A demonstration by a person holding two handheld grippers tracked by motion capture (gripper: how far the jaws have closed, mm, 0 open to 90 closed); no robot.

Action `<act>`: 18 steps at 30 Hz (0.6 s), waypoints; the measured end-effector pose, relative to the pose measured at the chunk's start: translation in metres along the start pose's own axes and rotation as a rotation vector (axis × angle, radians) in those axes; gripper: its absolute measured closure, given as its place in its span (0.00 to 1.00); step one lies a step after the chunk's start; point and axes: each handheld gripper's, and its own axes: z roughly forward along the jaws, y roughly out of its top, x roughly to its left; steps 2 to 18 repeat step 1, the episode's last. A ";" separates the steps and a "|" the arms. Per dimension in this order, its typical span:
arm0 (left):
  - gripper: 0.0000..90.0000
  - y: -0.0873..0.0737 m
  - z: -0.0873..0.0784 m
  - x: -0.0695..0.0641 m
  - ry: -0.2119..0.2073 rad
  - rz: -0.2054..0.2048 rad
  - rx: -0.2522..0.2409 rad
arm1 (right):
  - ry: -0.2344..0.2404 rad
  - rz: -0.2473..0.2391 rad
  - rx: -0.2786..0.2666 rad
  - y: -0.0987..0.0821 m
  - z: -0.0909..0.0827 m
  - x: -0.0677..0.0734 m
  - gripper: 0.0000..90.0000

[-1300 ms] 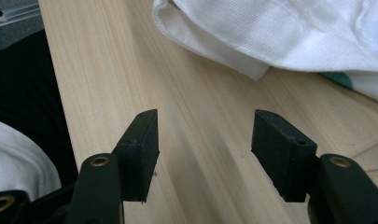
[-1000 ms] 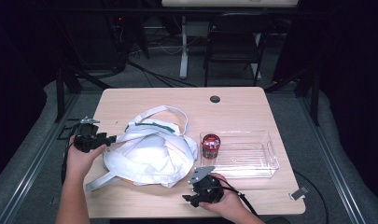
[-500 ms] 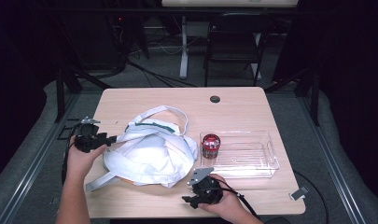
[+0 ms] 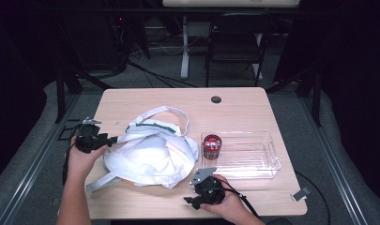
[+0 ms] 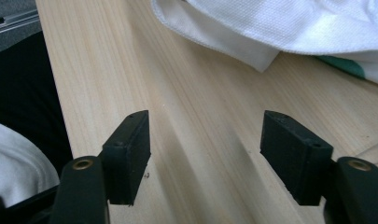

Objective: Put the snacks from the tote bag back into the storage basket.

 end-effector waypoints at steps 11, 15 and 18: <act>0.57 0.000 0.000 0.000 0.000 0.003 0.001 | -0.002 -0.001 0.005 0.000 0.000 0.000 0.34; 0.57 0.000 0.000 0.000 0.000 0.003 0.001 | -0.002 -0.001 0.005 0.000 0.000 0.000 0.34; 0.57 0.000 0.000 0.000 0.000 0.003 0.001 | -0.002 -0.001 0.005 0.000 0.000 0.000 0.34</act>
